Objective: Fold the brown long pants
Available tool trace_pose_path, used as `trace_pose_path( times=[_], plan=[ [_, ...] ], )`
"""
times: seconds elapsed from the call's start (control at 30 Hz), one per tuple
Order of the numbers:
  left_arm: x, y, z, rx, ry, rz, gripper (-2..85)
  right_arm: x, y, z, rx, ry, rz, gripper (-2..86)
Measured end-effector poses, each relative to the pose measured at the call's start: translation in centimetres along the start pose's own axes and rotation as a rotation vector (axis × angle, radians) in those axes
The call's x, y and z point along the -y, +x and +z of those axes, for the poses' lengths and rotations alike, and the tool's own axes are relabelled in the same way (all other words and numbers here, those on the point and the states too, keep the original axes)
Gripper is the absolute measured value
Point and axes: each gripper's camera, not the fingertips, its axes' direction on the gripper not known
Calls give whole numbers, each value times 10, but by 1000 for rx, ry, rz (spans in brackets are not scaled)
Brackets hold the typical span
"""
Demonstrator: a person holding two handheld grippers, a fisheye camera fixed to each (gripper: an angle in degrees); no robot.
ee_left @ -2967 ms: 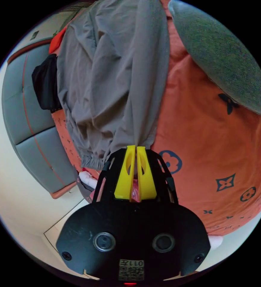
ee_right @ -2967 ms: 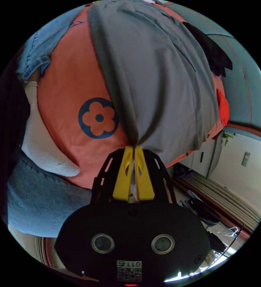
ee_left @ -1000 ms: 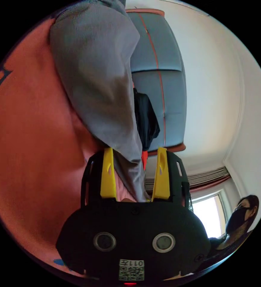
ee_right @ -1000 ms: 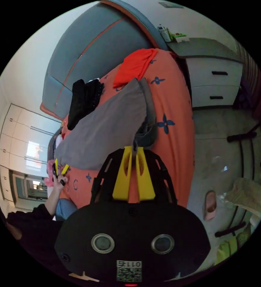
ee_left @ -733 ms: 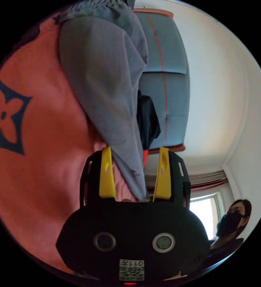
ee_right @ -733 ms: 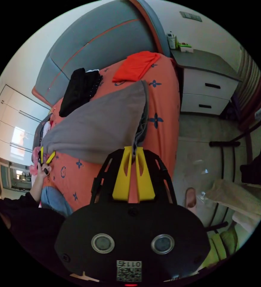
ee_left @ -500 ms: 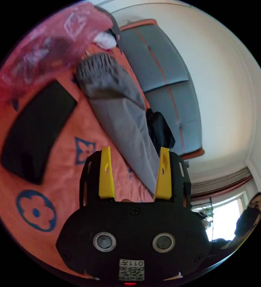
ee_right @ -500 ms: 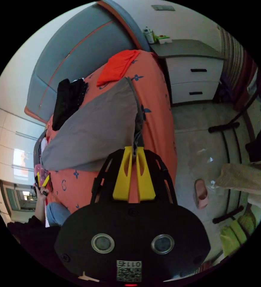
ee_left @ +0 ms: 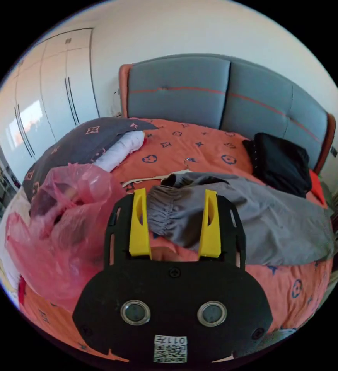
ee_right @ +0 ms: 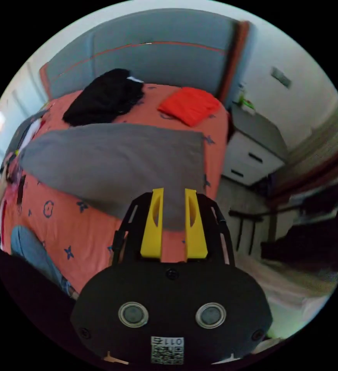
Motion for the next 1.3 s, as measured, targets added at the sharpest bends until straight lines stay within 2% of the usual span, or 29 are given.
trace_pose_path(
  times=[0.1, 0.17, 0.23, 0.27, 0.33, 0.43, 0.57, 0.67, 0.73, 0.83, 1.0, 1.17, 1.3],
  plan=[
    [-12, 30, 0, 88, 27, 9, 216, 21, -88, 5, 13, -1, -163, 111],
    [-30, 58, -11, 82, 41, 114, 212, 19, -139, 13, -40, 2, -254, 117],
    [-70, 111, -35, 119, 53, 424, 199, 2, -202, 30, -193, -7, -389, 121],
    [-82, 125, -41, 144, 64, 511, 195, -5, -216, 35, -251, -14, -434, 122],
    [-141, 180, -61, 277, 144, 857, 180, -34, -264, 55, -467, -7, -582, 124],
    [-201, 234, -76, 336, 262, 1106, 168, -58, -300, 72, -612, -3, -689, 126],
    [-228, 295, -73, 371, 304, 1213, 166, -70, -333, 89, -698, -37, -782, 121],
    [-225, 340, -58, 416, 272, 1229, 170, -76, -357, 92, -718, -34, -811, 116],
    [-219, 371, -46, 520, 279, 1259, 173, -75, -376, 94, -760, -18, -844, 115],
    [-203, 391, -33, 523, 215, 1285, 176, -67, -390, 90, -744, -62, -811, 114],
    [-190, 398, -38, 549, 245, 1363, 170, -76, -405, 81, -744, -165, -768, 116],
    [-216, 389, -67, 523, 222, 1376, 154, -89, -422, 85, -808, -145, -793, 117],
    [-242, 376, -53, 632, 196, 1454, 141, -70, -440, 93, -892, -104, -808, 120]
  ],
)
